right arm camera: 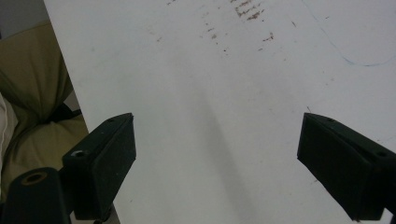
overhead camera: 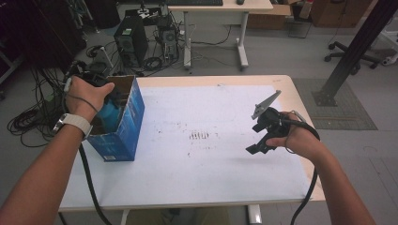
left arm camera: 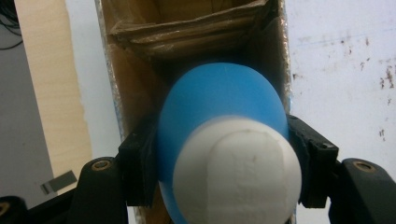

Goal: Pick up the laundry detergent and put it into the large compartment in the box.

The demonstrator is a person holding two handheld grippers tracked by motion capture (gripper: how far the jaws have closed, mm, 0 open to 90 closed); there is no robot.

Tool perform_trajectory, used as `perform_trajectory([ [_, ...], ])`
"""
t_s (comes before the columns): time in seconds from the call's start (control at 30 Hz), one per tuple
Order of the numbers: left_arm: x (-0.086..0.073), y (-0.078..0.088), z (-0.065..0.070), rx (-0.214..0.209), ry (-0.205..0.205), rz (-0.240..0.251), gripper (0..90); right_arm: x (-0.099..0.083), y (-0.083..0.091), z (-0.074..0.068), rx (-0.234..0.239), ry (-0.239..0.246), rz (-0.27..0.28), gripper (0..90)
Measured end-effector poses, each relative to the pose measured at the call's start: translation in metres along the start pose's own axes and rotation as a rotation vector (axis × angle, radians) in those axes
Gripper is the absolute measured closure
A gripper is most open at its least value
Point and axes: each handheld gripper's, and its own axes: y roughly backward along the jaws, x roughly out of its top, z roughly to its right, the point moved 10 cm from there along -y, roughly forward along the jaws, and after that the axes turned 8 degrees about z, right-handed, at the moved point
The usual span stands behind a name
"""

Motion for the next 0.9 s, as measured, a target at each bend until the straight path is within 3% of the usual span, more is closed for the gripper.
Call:
perform_trajectory([
  [0.9,-0.017,-0.033,-0.002,0.006,-0.019,-0.022,37.4,-0.002,0.000,-0.001,-0.003,-0.010,-0.003,11.8],
])
